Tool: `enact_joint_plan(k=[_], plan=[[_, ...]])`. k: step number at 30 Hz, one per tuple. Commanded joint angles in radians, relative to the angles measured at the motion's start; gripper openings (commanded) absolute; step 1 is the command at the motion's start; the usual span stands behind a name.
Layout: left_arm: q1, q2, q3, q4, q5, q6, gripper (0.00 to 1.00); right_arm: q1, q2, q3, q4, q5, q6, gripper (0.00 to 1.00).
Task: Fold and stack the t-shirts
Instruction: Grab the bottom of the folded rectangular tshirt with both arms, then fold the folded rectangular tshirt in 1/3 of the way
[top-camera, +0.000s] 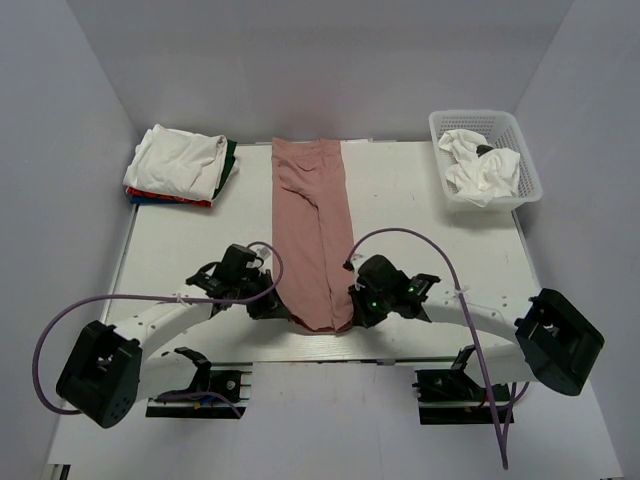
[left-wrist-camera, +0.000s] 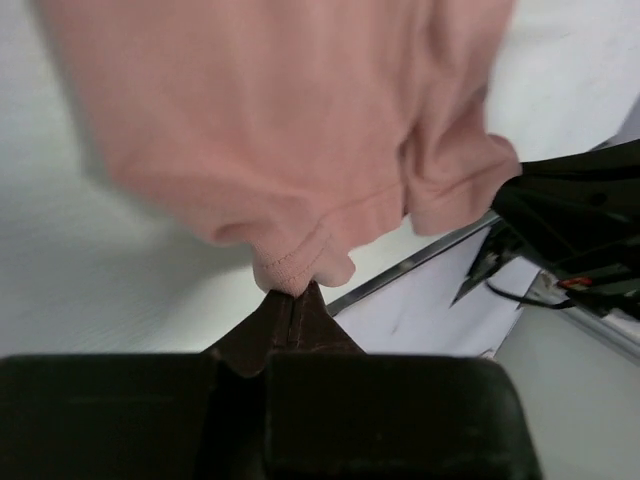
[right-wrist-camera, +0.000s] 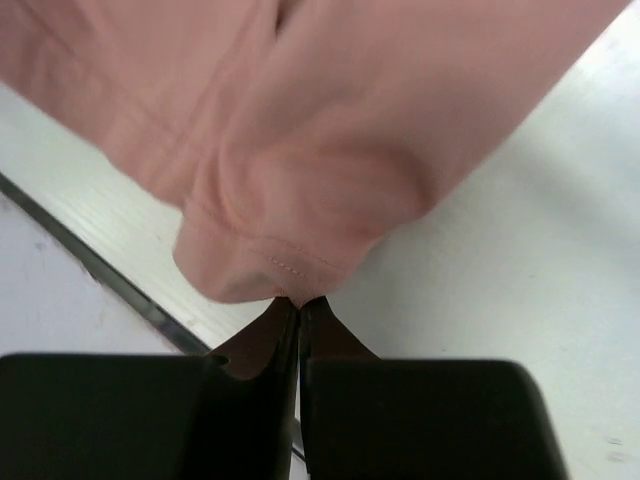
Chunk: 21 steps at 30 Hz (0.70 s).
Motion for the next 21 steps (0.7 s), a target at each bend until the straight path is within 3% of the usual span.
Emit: enact_joint_plan(k=[1, 6, 11, 21], plan=[[0.006, 0.028, 0.093, 0.034, -0.003, 0.029, 0.00, -0.005, -0.006, 0.117, 0.004, 0.178, 0.024, 0.00], [0.038, 0.163, 0.294, -0.034, -0.187, 0.006, 0.00, -0.031, 0.118, 0.293, -0.040, 0.350, 0.053, 0.00], [0.101, 0.323, 0.470, 0.004, -0.226, -0.017, 0.00, -0.111, 0.265, 0.506, -0.056, 0.490, 0.049, 0.00], [0.193, 0.571, 0.851, -0.050, -0.306, 0.078, 0.00, -0.241, 0.575, 0.914, -0.016, 0.496, -0.085, 0.00]])
